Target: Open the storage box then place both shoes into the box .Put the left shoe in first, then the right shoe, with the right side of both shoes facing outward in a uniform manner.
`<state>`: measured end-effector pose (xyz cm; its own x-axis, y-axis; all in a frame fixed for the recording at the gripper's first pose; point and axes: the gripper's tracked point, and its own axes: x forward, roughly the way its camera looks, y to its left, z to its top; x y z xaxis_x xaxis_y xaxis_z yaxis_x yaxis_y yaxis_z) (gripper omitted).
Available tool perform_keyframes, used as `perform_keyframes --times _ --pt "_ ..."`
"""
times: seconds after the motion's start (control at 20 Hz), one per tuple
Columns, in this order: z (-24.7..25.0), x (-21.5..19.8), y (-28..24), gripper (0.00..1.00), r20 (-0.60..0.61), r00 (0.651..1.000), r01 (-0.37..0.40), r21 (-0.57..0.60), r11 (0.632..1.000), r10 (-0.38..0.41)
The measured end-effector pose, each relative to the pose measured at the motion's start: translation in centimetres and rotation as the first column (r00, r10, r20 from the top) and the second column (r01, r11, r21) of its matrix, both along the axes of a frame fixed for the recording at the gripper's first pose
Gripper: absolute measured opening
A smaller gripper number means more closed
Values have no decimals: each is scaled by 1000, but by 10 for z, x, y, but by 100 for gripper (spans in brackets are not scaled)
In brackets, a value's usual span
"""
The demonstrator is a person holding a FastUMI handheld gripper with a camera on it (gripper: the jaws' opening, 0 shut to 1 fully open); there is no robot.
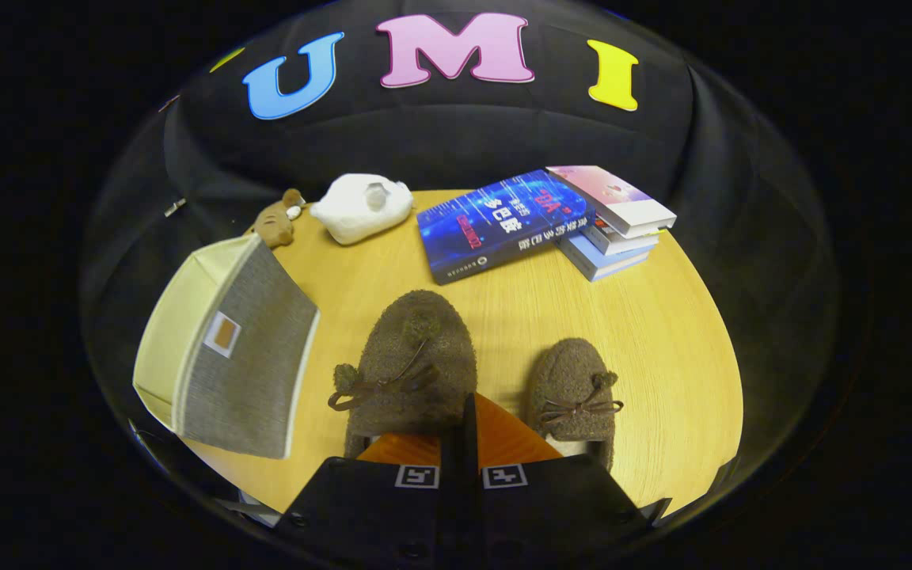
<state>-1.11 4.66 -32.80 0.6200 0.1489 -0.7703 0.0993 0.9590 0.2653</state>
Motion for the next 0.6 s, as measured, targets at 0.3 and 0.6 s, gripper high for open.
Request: perform_keyframes --times 0.3,0.6 --pt "90 39 53 5 91 996 -7 99 995 -2" --pt "119 65 135 5 72 997 -6 178 984 -7"
